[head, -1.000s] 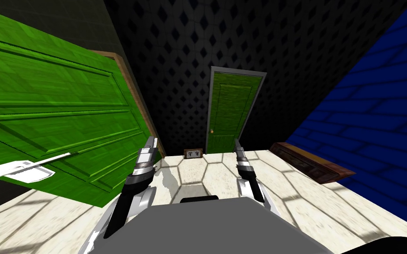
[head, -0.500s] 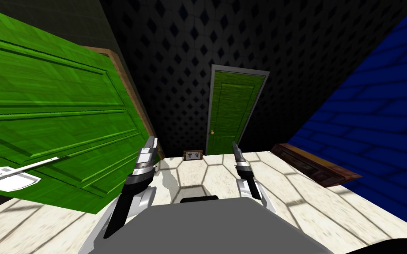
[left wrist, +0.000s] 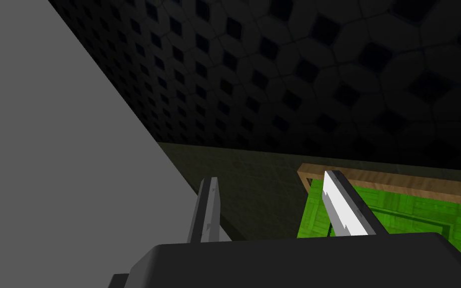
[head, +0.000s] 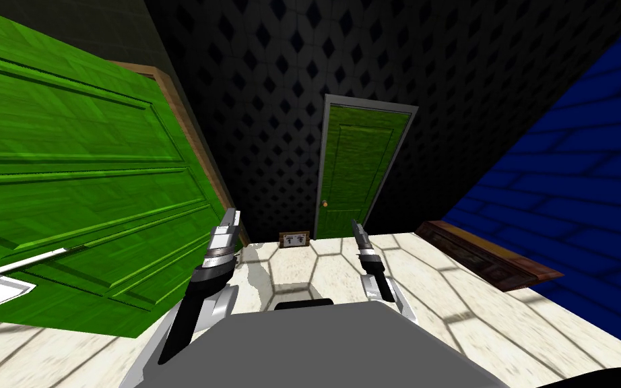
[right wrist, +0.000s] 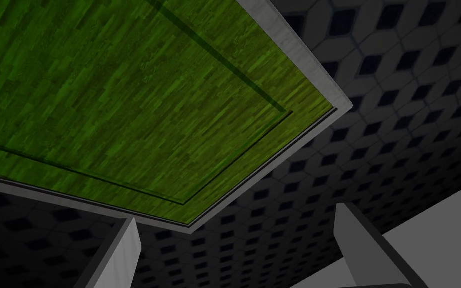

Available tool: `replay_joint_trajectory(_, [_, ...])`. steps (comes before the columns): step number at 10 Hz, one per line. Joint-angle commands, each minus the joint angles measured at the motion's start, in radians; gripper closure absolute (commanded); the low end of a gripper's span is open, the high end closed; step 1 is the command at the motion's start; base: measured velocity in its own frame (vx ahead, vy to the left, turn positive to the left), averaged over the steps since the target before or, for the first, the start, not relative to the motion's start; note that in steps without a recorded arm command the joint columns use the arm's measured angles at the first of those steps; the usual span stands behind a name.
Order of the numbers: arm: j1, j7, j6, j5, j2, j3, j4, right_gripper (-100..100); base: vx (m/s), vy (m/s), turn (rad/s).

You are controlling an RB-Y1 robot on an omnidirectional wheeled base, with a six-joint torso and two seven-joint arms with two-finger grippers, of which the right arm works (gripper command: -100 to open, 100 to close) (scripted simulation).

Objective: Pull the door open

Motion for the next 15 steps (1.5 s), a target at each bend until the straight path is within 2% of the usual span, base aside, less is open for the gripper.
replay_joint_trajectory(1, [-0.016, 0.035, -0.01, 0.013, -0.002, -0.004, 0.041, -100, 0.109, -0.002, 0.0])
replay_joint_trajectory(15, [-0.146, 0.299, -0.131, 0.113, -0.033, -0.064, 0.431, -100, 0.1, 0.003, -0.002])
